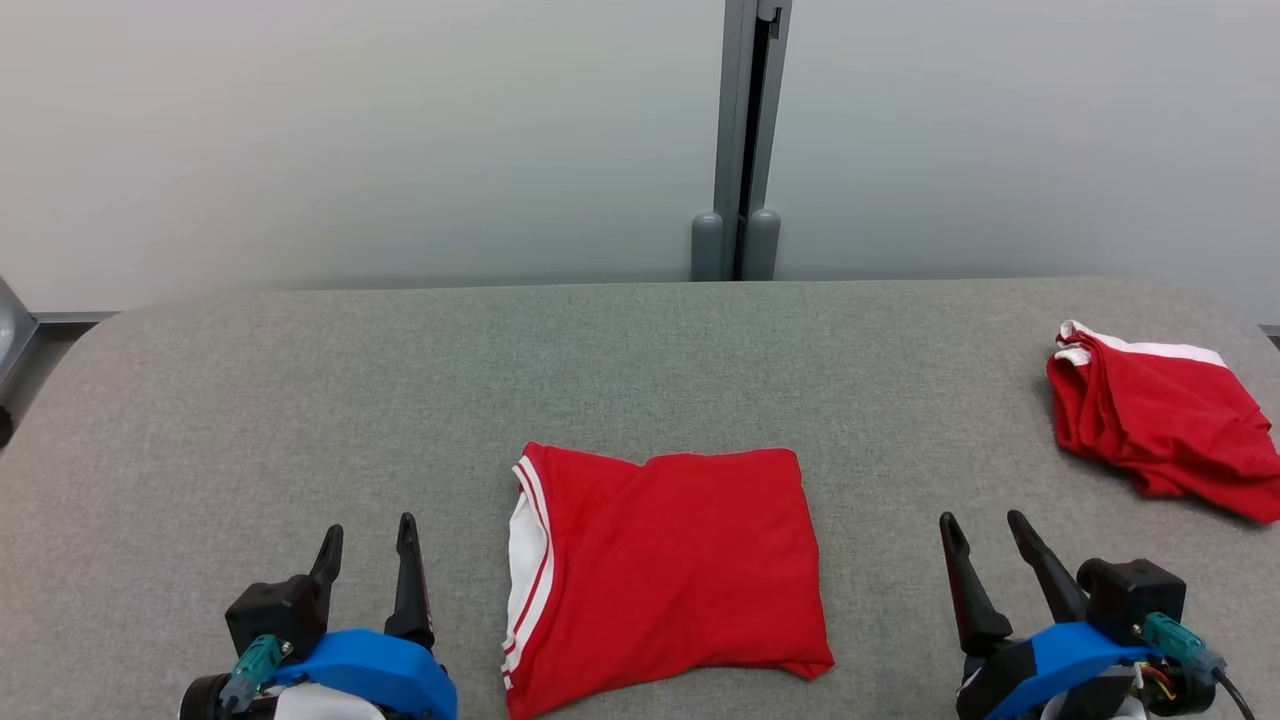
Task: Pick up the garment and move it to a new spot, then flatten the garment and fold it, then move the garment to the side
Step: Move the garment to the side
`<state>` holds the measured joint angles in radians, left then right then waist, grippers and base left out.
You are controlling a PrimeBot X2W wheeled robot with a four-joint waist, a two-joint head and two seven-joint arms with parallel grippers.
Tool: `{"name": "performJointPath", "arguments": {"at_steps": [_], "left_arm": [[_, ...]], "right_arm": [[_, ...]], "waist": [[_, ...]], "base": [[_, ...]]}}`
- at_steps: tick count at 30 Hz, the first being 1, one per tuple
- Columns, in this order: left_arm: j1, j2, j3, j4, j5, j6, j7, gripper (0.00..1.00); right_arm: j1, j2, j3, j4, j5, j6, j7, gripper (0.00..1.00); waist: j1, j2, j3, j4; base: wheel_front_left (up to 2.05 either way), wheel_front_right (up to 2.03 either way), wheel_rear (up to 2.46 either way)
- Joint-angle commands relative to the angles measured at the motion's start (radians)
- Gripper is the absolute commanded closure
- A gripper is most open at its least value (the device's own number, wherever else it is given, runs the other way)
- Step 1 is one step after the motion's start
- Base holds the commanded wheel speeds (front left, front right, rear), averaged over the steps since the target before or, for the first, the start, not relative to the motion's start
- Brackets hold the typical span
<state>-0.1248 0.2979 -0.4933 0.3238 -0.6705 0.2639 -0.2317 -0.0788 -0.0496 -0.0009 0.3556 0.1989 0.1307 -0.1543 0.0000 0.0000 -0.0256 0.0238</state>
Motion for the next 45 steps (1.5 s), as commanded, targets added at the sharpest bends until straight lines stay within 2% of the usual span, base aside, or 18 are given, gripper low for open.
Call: {"name": "performJointPath", "arguments": {"at_steps": [1, 6, 12, 17, 27, 34, 35, 36, 37, 38, 45], "left_arm": [[-0.004, 0.000, 0.003, -0.003, -0.003, 0.003, -0.003, 0.00], [-0.017, 0.004, 0.003, -0.012, -0.002, 0.006, 0.000, 0.00], [-0.029, 0.013, 0.001, -0.032, 0.009, 0.014, 0.005, 0.00], [-0.047, 0.019, -0.007, -0.048, 0.016, 0.016, 0.009, 0.00], [-0.061, 0.022, -0.002, -0.065, 0.021, 0.020, 0.000, 0.00], [-0.064, 0.016, 0.005, -0.063, 0.020, 0.018, -0.010, 0.00], [-0.065, 0.017, 0.007, -0.063, 0.020, 0.018, -0.011, 0.00], [-0.065, 0.018, 0.009, -0.063, 0.021, 0.018, -0.014, 0.00], [-0.066, 0.020, 0.010, -0.064, 0.024, 0.019, -0.015, 0.00], [-0.068, 0.022, 0.011, -0.066, 0.026, 0.020, -0.016, 0.00], [-0.071, 0.024, -0.003, -0.084, 0.041, 0.022, -0.016, 0.00]], "right_arm": [[-0.013, -0.002, 0.001, 0.002, -0.003, 0.000, 0.003, 0.00], [-0.072, -0.002, 0.016, -0.004, 0.015, 0.000, 0.087, 0.00], [-0.181, -0.003, 0.036, 0.012, 0.022, 0.000, 0.301, 0.00], [-0.251, -0.003, 0.044, 0.056, 0.006, 0.000, 0.422, 0.00], [-0.257, -0.029, 0.023, 0.186, 0.006, 0.000, 0.533, 0.00], [-0.245, -0.024, 0.027, 0.234, 0.005, 0.000, 0.562, 0.00], [-0.247, -0.023, 0.030, 0.236, 0.007, 0.000, 0.562, 0.35], [-0.250, -0.022, 0.036, 0.236, 0.010, 0.000, 0.557, 0.59], [-0.254, -0.020, 0.042, 0.233, 0.011, 0.000, 0.548, 0.77], [-0.259, -0.019, 0.052, 0.226, 0.016, 0.000, 0.541, 1.00], [-0.301, -0.042, 0.077, 0.178, 0.034, 0.000, 0.492, 1.00]], "waist": [[0.0000, 0.0000, 0.001, 0.001], [0.0000, 0.0000, 0.014, 0.009], [0.0000, 0.0000, 0.043, 0.037], [0.0000, 0.0000, 0.079, 0.085], [0.0000, 0.0000, 0.155, 0.192], [0.0000, 0.0000, 0.171, 0.214], [0.0000, 0.0000, 0.172, 0.214], [0.0000, 0.0000, 0.172, 0.212], [0.0000, 0.0000, 0.173, 0.208], [0.0000, 0.0000, 0.173, 0.202], [0.0000, 0.0000, 0.184, 0.137]], "base": [[0.00, 0.00, 0.00], [0.00, 0.00, 0.00], [0.00, 0.00, 0.00], [0.00, 0.00, 0.00], [0.00, 0.00, 0.00], [0.00, 0.00, 0.00], [0.00, 0.00, 0.00], [0.00, 0.00, 0.00], [0.00, 0.00, 0.00], [0.00, 0.00, 0.00], [0.00, 0.00, 0.00]]}}
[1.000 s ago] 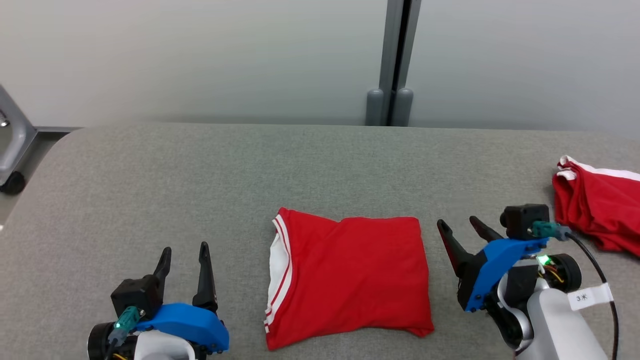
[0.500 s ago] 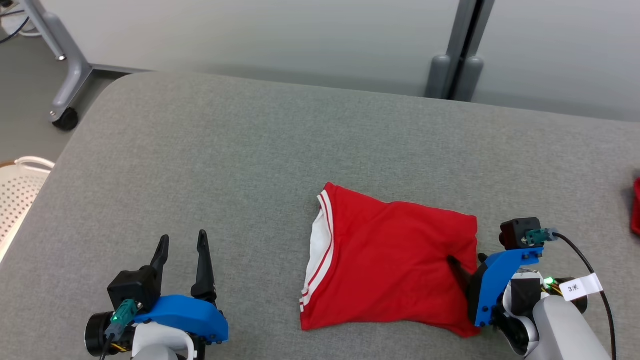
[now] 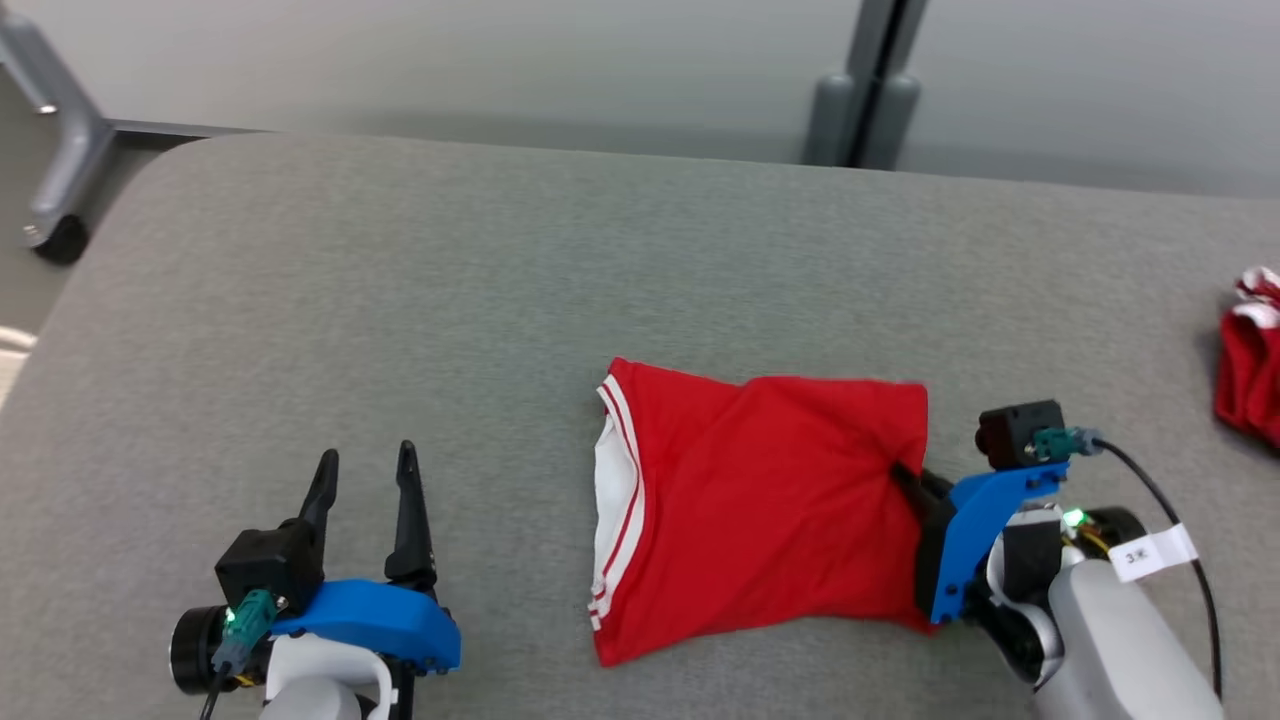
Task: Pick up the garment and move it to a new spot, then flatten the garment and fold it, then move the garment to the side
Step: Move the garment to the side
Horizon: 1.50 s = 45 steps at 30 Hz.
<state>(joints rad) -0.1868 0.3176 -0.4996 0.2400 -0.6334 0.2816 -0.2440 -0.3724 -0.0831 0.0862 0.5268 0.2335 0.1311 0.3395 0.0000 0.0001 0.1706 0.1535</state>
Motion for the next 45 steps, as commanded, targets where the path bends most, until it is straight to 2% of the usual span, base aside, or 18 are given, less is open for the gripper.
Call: {"name": "performJointPath", "arguments": {"at_steps": [1, 7, 13, 15, 22, 28, 33, 37, 45], "left_arm": [[-0.012, -0.002, -0.005, -0.006, 0.006, 0.004, -0.002, 0.00], [-0.046, -0.014, -0.029, -0.020, 0.023, 0.000, 0.013, 0.00], [-0.089, 0.001, -0.050, -0.023, 0.046, -0.004, 0.035, 0.00], [-0.101, 0.012, -0.050, -0.026, 0.054, -0.004, 0.045, 0.00], [-0.131, 0.034, -0.053, -0.031, 0.063, -0.004, 0.065, 0.00], [-0.123, 0.032, -0.054, -0.034, 0.056, 0.002, 0.066, 0.00], [-0.099, 0.027, -0.045, -0.033, 0.044, 0.011, 0.056, 0.00], [-0.093, 0.017, -0.041, -0.028, 0.036, 0.014, 0.043, 0.00], [-0.080, -0.009, -0.031, -0.012, 0.019, 0.007, 0.011, 0.00]], "right_arm": [[-0.016, -0.029, -0.003, -0.013, 0.008, -0.001, -0.010, 1.00], [-0.038, -0.103, -0.019, -0.081, 0.024, 0.000, -0.012, 1.00], [-0.047, -0.140, -0.056, -0.133, 0.032, 0.000, -0.011, 1.00], [-0.048, -0.137, -0.065, -0.147, 0.036, 0.000, -0.012, 1.00], [-0.063, -0.121, -0.073, -0.161, 0.040, 0.000, -0.023, 1.00], [-0.092, -0.111, -0.065, -0.156, 0.032, 0.000, -0.032, 1.00], [-0.152, -0.154, -0.027, -0.154, 0.053, 0.000, -0.003, 1.00], [-0.209, -0.244, -0.034, -0.134, 0.016, 0.000, 0.032, 1.00], [-0.279, -0.426, -0.070, -0.121, 0.028, 0.000, 0.129, 1.00]], "waist": [[0.0000, -0.0001, -0.003, -0.030], [0.0000, -0.0001, 0.033, -0.172], [0.0000, -0.0001, 0.066, -0.316], [0.0000, -0.0001, 0.074, -0.352], [0.0000, -0.0001, 0.086, -0.409], [0.0000, -0.0001, 0.077, -0.389], [0.0000, -0.0001, 0.068, -0.338], [0.0000, -0.0001, 0.061, -0.282], [0.0000, -0.0001, 0.062, -0.177]], "base": [[0.00, 0.00, 0.00], [0.00, 0.00, 0.00], [0.00, 0.00, 0.00], [0.00, 0.00, 0.00], [0.00, 0.00, 0.00], [0.00, 0.00, 0.00], [0.00, 0.00, 0.00], [0.00, 0.00, 0.00], [0.00, 0.00, 0.00]]}}
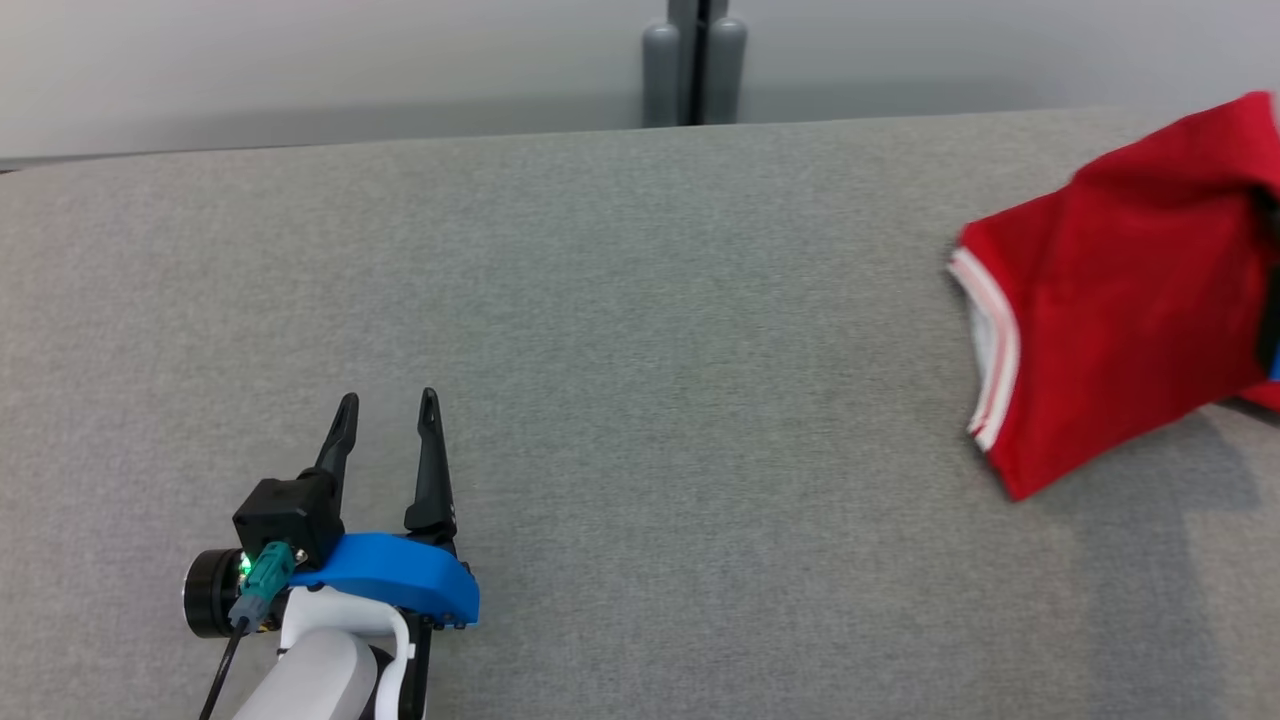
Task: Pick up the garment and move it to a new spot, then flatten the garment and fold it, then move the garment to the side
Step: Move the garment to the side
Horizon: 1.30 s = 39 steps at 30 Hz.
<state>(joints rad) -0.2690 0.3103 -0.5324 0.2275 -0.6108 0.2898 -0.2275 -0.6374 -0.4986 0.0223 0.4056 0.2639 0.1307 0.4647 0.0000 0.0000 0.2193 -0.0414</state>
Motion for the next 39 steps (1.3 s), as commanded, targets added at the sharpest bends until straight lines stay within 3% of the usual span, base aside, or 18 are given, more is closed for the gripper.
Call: {"name": "performJointPath", "arguments": {"at_steps": [1, 10, 17, 18, 20, 21, 22, 29, 39], "left_arm": [[0.004, -0.003, 0.002, 0.002, -0.002, -0.002, -0.007, 0.00], [-0.033, 0.001, 0.003, -0.018, 0.006, -0.007, -0.011, 0.00], [-0.056, 0.013, -0.010, -0.039, 0.022, 0.000, 0.004, 0.00], [-0.057, 0.015, -0.014, -0.039, 0.025, -0.001, 0.007, 0.00], [-0.064, 0.016, -0.017, -0.044, 0.028, 0.002, 0.012, 0.00], [-0.067, 0.016, -0.016, -0.046, 0.030, 0.001, 0.014, 0.00], [-0.070, 0.016, -0.017, -0.047, 0.031, 0.003, 0.014, 0.00], [-0.074, 0.027, -0.021, -0.055, 0.034, 0.006, 0.024, 0.00], [-0.101, 0.046, -0.004, -0.051, 0.030, 0.002, 0.014, 0.00]], "right_arm": [[-0.018, -0.033, -0.022, 0.004, -0.009, 0.000, 0.014, 1.00], [-0.003, -0.179, -0.154, 0.027, -0.036, 0.000, 0.073, 1.00], [-0.007, -0.217, -0.256, 0.073, -0.105, 0.000, 0.033, 1.00], [-0.011, -0.215, -0.274, 0.089, -0.124, 0.000, 0.031, 0.92], [-0.013, -0.199, -0.298, 0.113, -0.161, 0.000, 0.015, 0.53], [-0.016, -0.196, -0.317, 0.120, -0.192, 0.000, 0.003, 0.04], [-0.017, -0.188, -0.333, 0.129, -0.227, 0.000, -0.005, 0.00], [-0.043, -0.052, -0.396, 0.118, -0.328, 0.000, -0.064, 0.00], [-0.050, 0.078, -0.333, 0.002, -0.309, 0.000, -0.123, 0.00]], "waist": [[0.0000, 0.0000, 0.017, 0.029], [0.0000, 0.0000, 0.090, 0.095], [0.0000, 0.0000, 0.146, 0.109], [0.0000, 0.0000, 0.150, 0.109], [0.0000, 0.0000, 0.156, 0.108], [0.0000, 0.0000, 0.159, 0.108], [0.0000, 0.0000, 0.161, 0.106], [0.0000, 0.0000, 0.158, 0.082], [0.0000, 0.0000, 0.094, 0.042]], "base": [[0.00, 0.00, 0.00], [0.00, 0.00, 0.00], [0.00, 0.00, 0.00], [0.00, 0.00, 0.00], [0.00, 0.00, 0.00], [0.00, 0.00, 0.00], [0.00, 0.00, 0.00], [0.00, 0.00, 0.00], [0.00, 0.00, 0.00]]}}
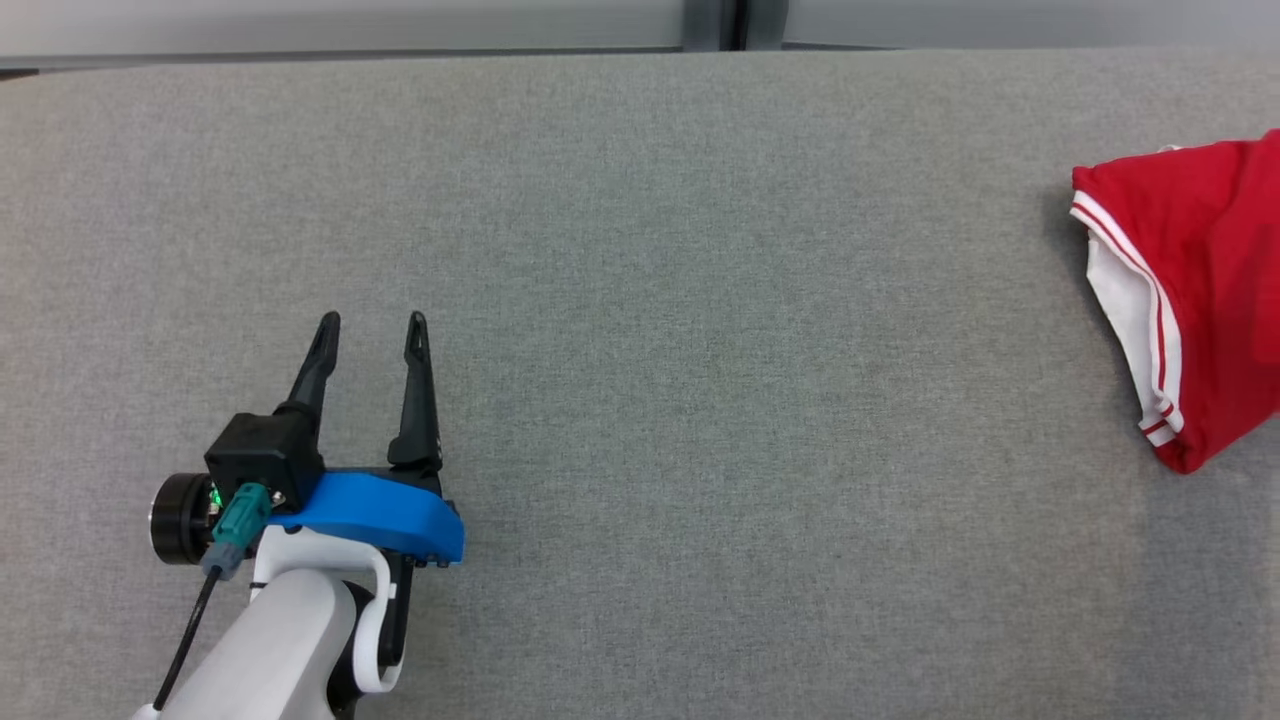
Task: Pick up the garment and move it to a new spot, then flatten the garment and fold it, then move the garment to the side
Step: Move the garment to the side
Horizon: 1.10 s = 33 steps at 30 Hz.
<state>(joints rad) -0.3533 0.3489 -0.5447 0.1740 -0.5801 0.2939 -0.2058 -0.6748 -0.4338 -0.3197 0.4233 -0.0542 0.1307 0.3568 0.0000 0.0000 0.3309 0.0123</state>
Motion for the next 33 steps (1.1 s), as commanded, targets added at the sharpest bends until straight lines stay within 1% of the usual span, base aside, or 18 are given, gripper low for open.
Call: {"name": "performJointPath", "arguments": {"at_steps": [1, 4, 7, 8, 9, 10, 12, 19, 22, 24, 28, 31, 33], "left_arm": [[-0.020, 0.009, 0.010, 0.009, -0.004, -0.005, -0.010, 0.00], [-0.030, 0.006, 0.023, 0.028, -0.012, -0.014, -0.019, 0.00], [-0.040, -0.002, 0.033, 0.056, -0.021, -0.023, -0.027, 0.00], [-0.040, -0.002, 0.033, 0.056, -0.021, -0.023, -0.027, 0.00], [-0.042, -0.010, 0.036, 0.075, -0.026, -0.028, -0.035, 0.00], [-0.042, -0.010, 0.036, 0.075, -0.026, -0.028, -0.035, 0.00], [-0.039, -0.023, 0.035, 0.097, -0.030, -0.037, -0.039, 0.00], [-0.002, -0.069, 0.044, 0.166, -0.045, -0.075, -0.055, 0.00], [0.013, -0.090, 0.054, 0.195, -0.044, -0.091, -0.058, 0.00], [0.022, -0.099, 0.062, 0.214, -0.038, -0.098, -0.059, 0.00], [0.048, -0.127, 0.083, 0.239, -0.025, -0.108, -0.060, 0.00], [0.070, -0.144, 0.111, 0.247, -0.016, -0.116, -0.060, 0.00], [0.088, -0.152, 0.133, 0.251, -0.006, -0.120, -0.060, 0.00]], "right_arm": [[-0.005, 0.026, 0.024, -0.026, 0.012, 0.000, -0.025, 0.00], [0.018, 0.058, 0.053, -0.064, 0.032, 0.000, -0.069, 0.00], [0.048, 0.106, 0.078, -0.086, 0.057, 0.000, -0.115, 0.00], [0.048, 0.106, 0.078, -0.086, 0.057, 0.000, -0.115, 0.00], [0.066, 0.140, 0.090, -0.103, 0.072, 0.000, -0.146, 0.00], [0.066, 0.140, 0.090, -0.103, 0.072, 0.000, -0.146, 0.00], [0.093, 0.173, 0.104, -0.111, 0.083, 0.000, -0.179, 0.00], [0.186, 0.275, 0.119, -0.075, 0.113, 0.000, -0.338, 0.00], [0.228, 0.316, 0.129, -0.051, 0.080, 0.000, -0.395, 0.00], [0.255, 0.345, 0.140, -0.030, 0.082, 0.000, -0.425, 0.00], [0.312, 0.374, 0.148, -0.003, 0.076, 0.000, -0.484, 0.00], [0.356, 0.382, 0.152, 0.008, 0.068, 0.000, -0.525, 0.00], [0.386, 0.384, 0.178, 0.019, 0.112, 0.000, -0.545, 0.00]], "waist": [[0.0000, 0.0000, -0.028, -0.015], [0.0000, 0.0000, -0.059, -0.021], [0.0000, 0.0000, -0.092, -0.021], [0.0000, 0.0000, -0.092, -0.021], [0.0000, 0.0000, -0.113, -0.019], [0.0000, 0.0000, -0.113, -0.019], [0.0000, 0.0000, -0.135, -0.014], [0.0000, 0.0000, -0.210, 0.021], [0.0000, 0.0000, -0.239, 0.035], [0.0000, 0.0000, -0.256, 0.042], [0.0000, 0.0000, -0.286, 0.056], [0.0000, 0.0000, -0.302, 0.060], [0.0000, 0.0000, -0.312, 0.064]], "base": [[0.00, 0.00, 0.00], [0.00, 0.00, 0.00], [0.00, 0.00, 0.00], [0.00, 0.00, 0.00], [0.00, 0.00, 0.00], [0.00, 0.00, 0.00], [0.00, 0.00, 0.00], [0.00, 0.00, 0.00], [0.00, 0.00, 0.00], [0.00, 0.00, 0.00], [0.00, 0.00, 0.00], [0.00, 0.00, 0.00], [0.00, 0.00, 0.00]]}}
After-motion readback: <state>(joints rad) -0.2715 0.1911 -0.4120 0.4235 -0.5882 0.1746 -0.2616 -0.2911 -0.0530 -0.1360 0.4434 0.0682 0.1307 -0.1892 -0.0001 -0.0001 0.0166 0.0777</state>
